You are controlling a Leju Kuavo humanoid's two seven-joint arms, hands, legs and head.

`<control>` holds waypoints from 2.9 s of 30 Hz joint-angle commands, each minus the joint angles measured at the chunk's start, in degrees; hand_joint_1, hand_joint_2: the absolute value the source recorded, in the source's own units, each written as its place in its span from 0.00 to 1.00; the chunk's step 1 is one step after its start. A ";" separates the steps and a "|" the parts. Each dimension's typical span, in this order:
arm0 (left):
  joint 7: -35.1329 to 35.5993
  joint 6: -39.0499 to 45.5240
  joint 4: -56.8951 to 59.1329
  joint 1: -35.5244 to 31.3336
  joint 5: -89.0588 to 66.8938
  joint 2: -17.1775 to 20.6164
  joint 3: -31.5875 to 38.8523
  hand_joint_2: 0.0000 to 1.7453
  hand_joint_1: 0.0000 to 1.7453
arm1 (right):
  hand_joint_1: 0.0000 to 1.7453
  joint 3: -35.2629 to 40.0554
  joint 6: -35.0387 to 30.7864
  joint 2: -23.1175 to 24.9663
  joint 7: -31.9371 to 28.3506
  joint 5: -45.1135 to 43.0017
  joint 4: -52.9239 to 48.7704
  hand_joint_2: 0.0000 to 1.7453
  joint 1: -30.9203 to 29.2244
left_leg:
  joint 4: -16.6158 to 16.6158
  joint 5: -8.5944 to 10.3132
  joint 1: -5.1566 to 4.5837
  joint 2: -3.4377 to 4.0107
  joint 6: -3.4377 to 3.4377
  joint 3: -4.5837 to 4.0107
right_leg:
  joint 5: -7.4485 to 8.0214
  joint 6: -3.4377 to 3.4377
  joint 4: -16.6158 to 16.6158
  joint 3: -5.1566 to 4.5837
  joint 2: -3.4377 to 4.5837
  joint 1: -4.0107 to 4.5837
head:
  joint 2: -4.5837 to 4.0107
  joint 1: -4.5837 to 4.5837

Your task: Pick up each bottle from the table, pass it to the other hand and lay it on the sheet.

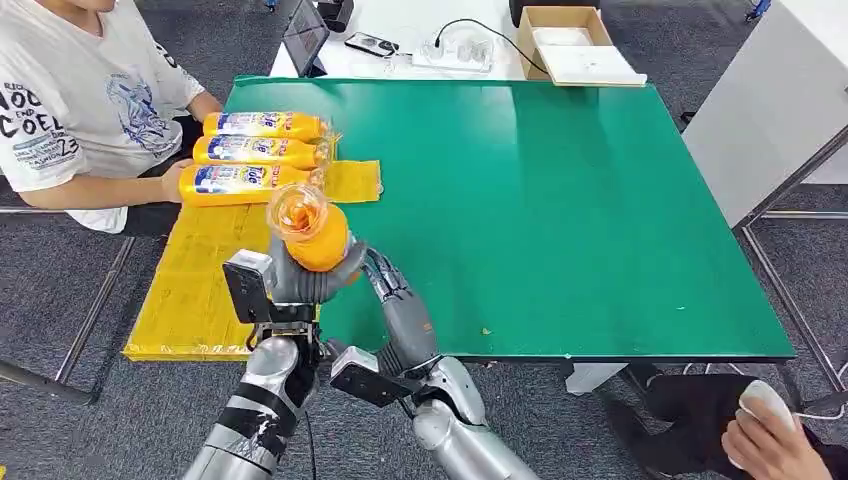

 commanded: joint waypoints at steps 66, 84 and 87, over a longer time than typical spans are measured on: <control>13.91 -22.84 45.86 -20.82 -51.64 11.62 27.73 0.00 0.00 | 0.00 -7.82 -6.66 -4.27 -6.01 -14.63 -17.66 0.00 3.54 | -0.13 0.01 -0.03 -0.22 0.02 1.11 | -0.02 -0.11 -0.10 1.15 -0.05 -0.01 | 0.00 0.00; -1.00 14.65 0.22 -2.33 -3.77 5.35 18.57 1.00 0.00 | 0.00 -7.31 -3.93 -2.07 -5.80 -8.50 -13.12 0.00 5.34 | -0.02 -0.08 0.04 -0.07 -0.03 0.59 | -0.11 -0.16 -0.02 0.58 -0.01 0.09 | 0.00 -0.02; -1.00 9.88 -16.11 6.73 2.63 1.35 14.03 1.00 0.00 | 0.00 -8.20 -8.87 -3.57 -6.01 -8.84 -20.96 1.00 10.83 | 0.01 -0.16 0.07 0.24 -0.02 0.48 | -0.07 -0.12 -0.04 0.44 0.26 0.12 | 0.00 0.00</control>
